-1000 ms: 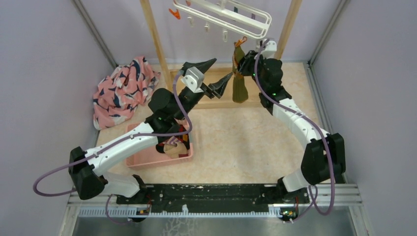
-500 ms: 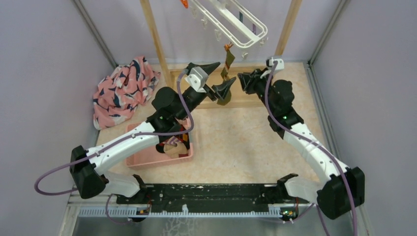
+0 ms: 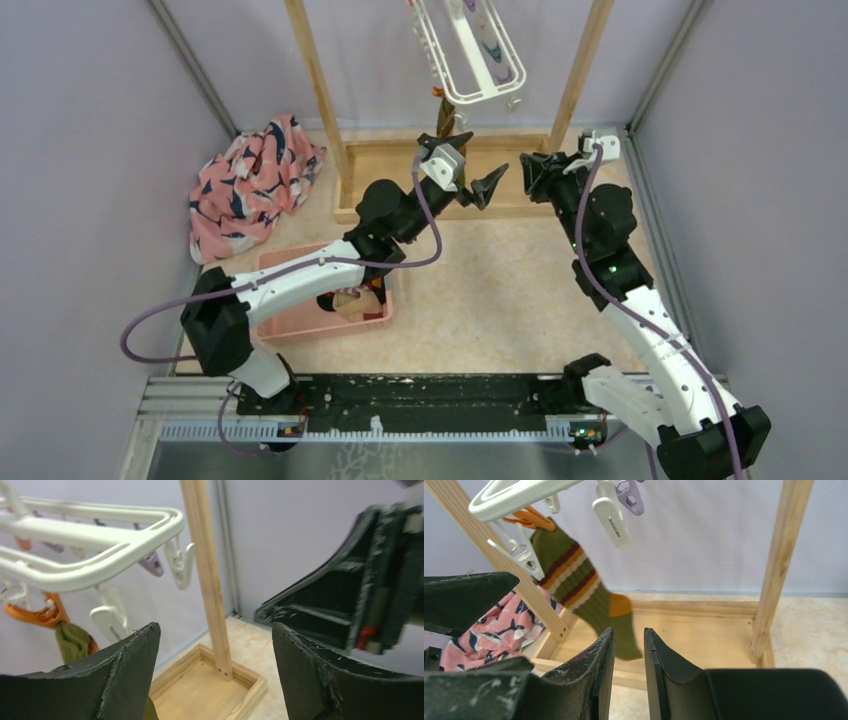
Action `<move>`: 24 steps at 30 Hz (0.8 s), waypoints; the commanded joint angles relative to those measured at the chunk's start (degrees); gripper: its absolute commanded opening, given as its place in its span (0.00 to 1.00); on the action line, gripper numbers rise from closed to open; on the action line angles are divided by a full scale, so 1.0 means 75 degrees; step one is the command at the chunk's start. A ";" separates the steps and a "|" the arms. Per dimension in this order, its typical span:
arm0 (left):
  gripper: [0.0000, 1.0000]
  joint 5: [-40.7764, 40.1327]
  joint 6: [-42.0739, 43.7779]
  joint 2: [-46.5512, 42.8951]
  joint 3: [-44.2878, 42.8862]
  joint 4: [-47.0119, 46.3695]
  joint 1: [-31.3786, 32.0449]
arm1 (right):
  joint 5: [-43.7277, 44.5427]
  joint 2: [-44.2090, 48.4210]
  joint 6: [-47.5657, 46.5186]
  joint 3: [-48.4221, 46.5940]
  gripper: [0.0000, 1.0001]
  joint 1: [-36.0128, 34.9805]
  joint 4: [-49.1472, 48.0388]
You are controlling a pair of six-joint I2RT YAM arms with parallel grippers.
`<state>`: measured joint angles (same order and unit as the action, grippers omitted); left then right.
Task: Clip the socks to the hanger
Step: Rotate the hanger at the clothesline.
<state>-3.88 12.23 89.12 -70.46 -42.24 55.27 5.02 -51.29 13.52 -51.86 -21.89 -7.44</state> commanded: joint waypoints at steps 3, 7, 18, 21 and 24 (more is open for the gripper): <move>0.95 -0.1641 0.0973 0.0093 0.0287 -0.1295 -0.0023 | 0.0092 0.0253 -0.0209 -0.0452 0.28 0.0382 0.0121; 0.98 -0.1643 0.1313 0.0368 0.0300 -0.1677 -0.0179 | -0.0152 0.0021 -0.0069 -0.0504 0.28 0.0557 -0.0004; 0.98 -0.2489 0.1721 0.1252 -0.0202 -0.2604 -0.0291 | -0.0318 0.0061 -0.0034 -0.0489 0.29 0.0715 0.0002; 0.96 -0.2583 0.1707 0.1889 -0.0882 -0.2765 -0.0399 | -0.0422 0.0104 -0.0010 -0.0515 0.29 0.0716 -0.0001; 0.93 -0.2592 0.1513 0.2475 -0.1467 -0.2783 -0.0431 | -0.0474 0.0135 0.0012 -0.0506 0.29 0.0721 0.0028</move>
<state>-21.98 24.18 103.55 -75.99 -59.86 52.75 2.76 -51.79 13.23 -52.62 -16.84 -5.85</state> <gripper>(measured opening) 0.951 0.284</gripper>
